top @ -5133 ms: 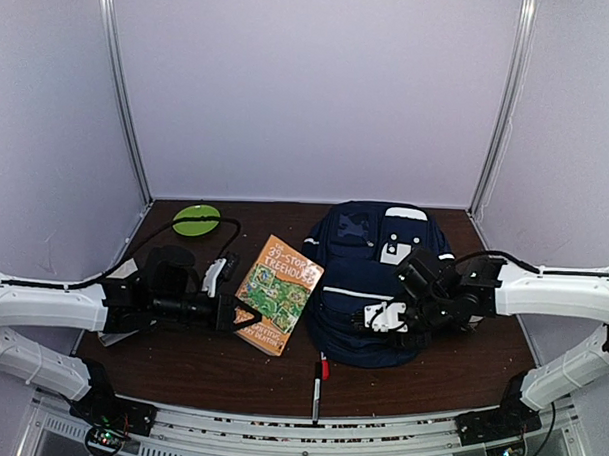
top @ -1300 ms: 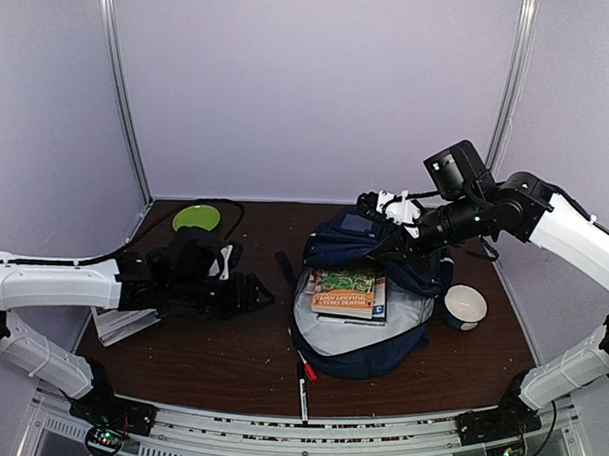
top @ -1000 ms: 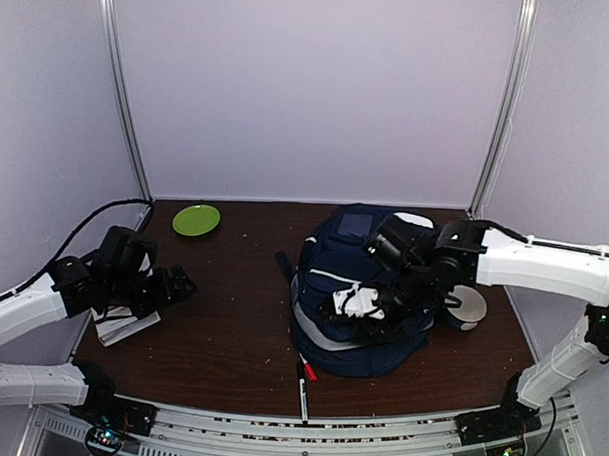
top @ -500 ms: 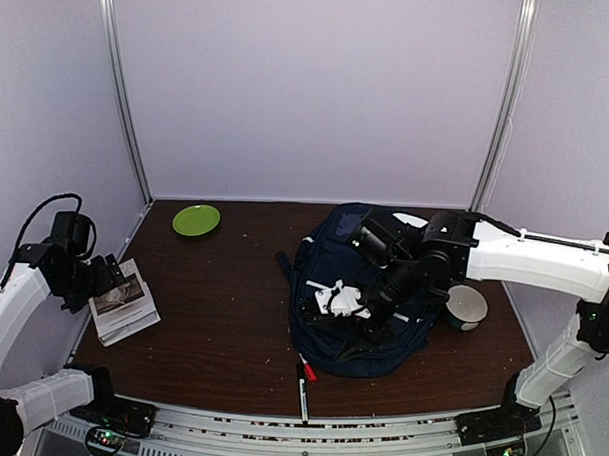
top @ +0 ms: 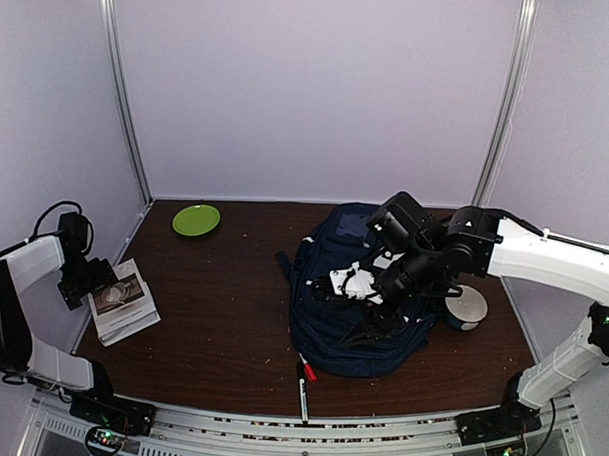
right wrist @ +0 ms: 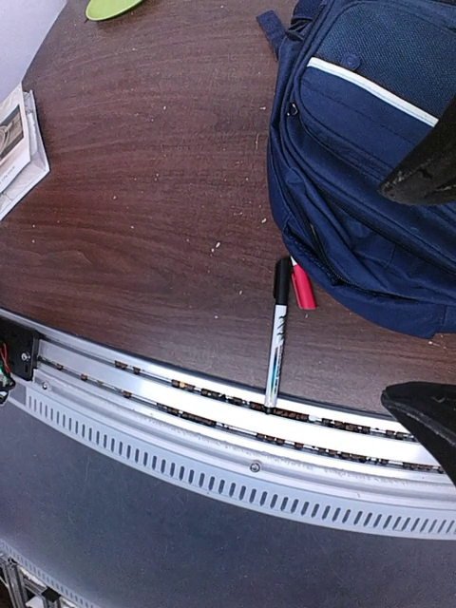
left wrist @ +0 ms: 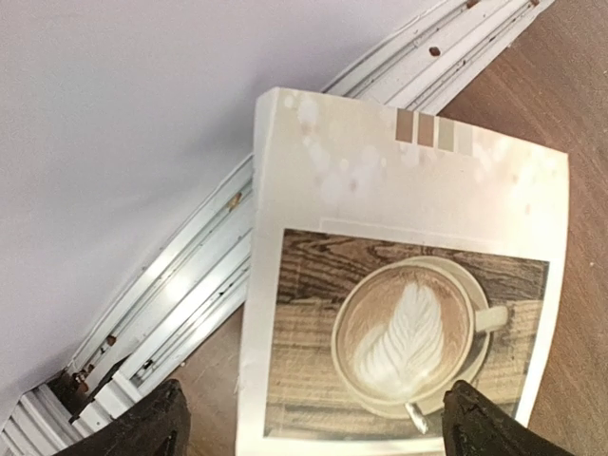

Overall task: Pack the student bag
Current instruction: Move the book to the center of the board, then pick up the book from the center of the board, then pass from the right arm to the left

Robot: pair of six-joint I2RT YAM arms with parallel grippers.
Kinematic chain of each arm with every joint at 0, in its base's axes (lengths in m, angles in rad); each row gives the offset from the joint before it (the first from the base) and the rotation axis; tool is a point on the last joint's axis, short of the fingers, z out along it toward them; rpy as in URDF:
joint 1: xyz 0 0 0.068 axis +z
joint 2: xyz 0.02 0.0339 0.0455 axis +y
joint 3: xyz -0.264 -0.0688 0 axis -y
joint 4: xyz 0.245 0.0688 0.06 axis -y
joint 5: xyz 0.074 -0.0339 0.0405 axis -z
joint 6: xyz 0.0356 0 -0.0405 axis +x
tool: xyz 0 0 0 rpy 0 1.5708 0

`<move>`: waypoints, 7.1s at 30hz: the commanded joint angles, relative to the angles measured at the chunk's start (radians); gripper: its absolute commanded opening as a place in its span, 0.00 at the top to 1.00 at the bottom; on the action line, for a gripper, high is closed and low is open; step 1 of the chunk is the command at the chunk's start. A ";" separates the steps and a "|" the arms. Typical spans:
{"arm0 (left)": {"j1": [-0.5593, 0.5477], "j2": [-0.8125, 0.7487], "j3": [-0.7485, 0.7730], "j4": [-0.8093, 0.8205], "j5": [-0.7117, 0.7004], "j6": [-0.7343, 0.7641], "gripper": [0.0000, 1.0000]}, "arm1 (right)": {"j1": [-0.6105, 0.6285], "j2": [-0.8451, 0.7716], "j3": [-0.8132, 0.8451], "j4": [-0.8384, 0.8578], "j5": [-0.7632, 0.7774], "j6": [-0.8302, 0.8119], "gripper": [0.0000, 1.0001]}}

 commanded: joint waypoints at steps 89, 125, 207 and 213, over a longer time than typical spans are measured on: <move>-0.387 0.742 0.701 -0.029 0.150 0.259 0.07 | -0.234 -0.105 -0.005 0.191 0.053 0.240 0.37; -0.302 0.335 0.133 0.209 0.572 0.107 0.07 | -0.206 0.347 0.351 0.287 -0.079 0.674 0.38; -0.603 -0.069 -0.262 0.750 0.622 -0.524 0.02 | -0.195 0.691 0.231 1.216 -0.626 1.663 1.00; -0.619 0.017 -0.318 0.997 0.673 -0.699 0.02 | -0.205 0.693 0.194 1.255 -0.637 1.680 1.00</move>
